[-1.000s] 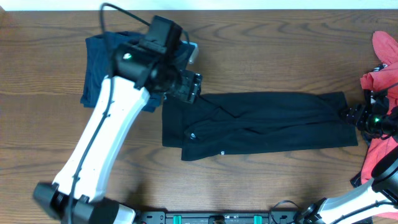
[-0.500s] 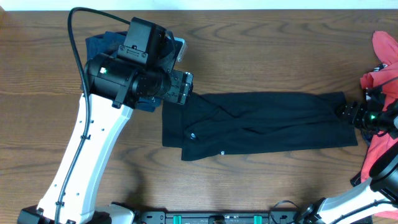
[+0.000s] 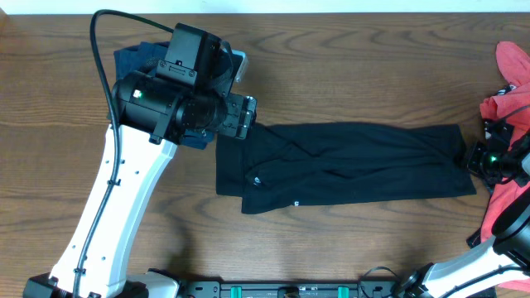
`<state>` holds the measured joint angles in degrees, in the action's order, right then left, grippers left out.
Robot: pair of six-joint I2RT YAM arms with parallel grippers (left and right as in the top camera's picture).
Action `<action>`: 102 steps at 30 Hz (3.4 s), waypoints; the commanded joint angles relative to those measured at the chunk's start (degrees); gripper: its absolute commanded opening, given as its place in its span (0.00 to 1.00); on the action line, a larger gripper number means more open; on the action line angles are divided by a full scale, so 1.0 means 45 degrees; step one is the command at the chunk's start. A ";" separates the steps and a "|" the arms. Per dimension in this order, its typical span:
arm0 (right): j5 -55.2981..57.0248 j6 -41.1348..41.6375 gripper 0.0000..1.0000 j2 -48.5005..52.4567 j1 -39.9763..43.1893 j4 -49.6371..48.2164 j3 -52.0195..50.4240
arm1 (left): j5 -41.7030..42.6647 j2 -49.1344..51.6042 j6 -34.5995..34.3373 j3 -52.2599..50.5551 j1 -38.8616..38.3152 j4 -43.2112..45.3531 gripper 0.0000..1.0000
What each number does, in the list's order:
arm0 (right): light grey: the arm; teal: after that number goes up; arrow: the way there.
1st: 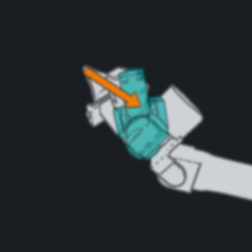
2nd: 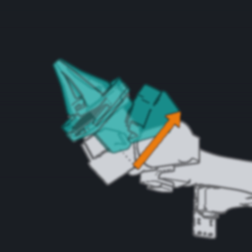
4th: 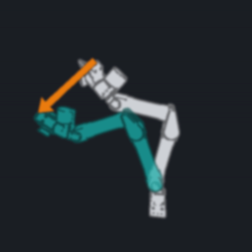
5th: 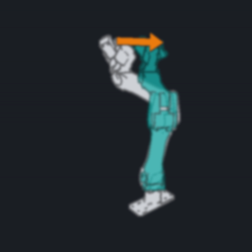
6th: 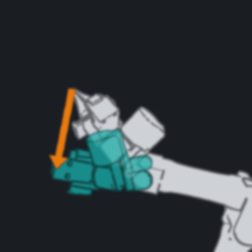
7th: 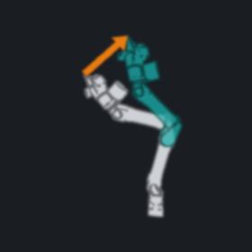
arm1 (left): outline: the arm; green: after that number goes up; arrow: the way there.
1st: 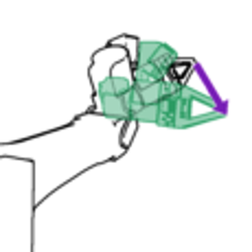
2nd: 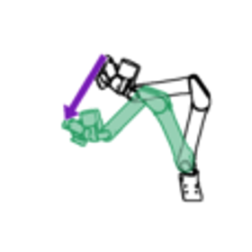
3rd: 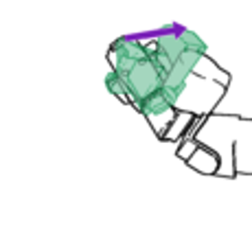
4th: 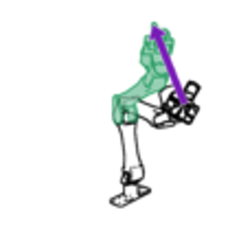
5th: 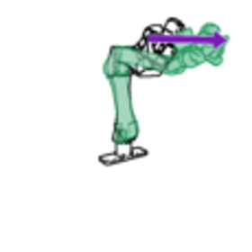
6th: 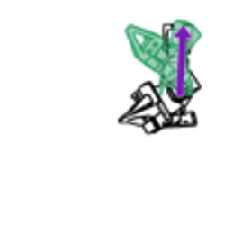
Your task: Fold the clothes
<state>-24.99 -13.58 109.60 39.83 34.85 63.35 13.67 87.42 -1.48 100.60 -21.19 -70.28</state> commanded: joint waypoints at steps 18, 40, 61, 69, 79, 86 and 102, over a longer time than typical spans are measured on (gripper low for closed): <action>-0.0219 0.0777 0.01 -0.0068 0.0214 0.4454 0.5149 | -0.0296 -0.0092 0.0073 0.0141 0.0063 0.0029 0.78; 0.1292 0.1117 0.01 -0.0491 -0.5547 0.7810 0.5149 | -0.0296 -0.0092 0.0073 0.0141 0.0063 0.0165 0.79; 0.4099 0.3395 0.44 -0.0544 -1.0540 0.7334 0.5100 | -0.0296 -0.0092 0.0073 0.0141 0.0063 0.0155 0.79; 0.1695 0.2725 0.50 -0.0554 -0.6630 0.7082 0.5100 | -0.0296 -0.0092 0.0180 0.0141 0.0063 0.0151 0.80; 0.3332 0.2812 0.56 -0.0549 -0.5761 0.6455 0.4308 | -0.0296 -0.0092 0.0214 0.0141 0.0063 0.0151 0.80; 0.2662 0.2594 0.34 -0.0549 -0.6178 0.5319 0.3021 | -0.0296 -0.0087 0.0214 0.0141 0.0063 0.0189 0.80; -0.0651 0.1156 0.04 -0.1787 -0.8510 0.5119 0.2982 | -0.0296 -0.0078 0.0214 0.0141 0.0063 0.0325 0.80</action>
<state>-25.71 -6.92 102.37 4.47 57.65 76.42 13.08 87.42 -1.43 100.60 -21.19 -69.08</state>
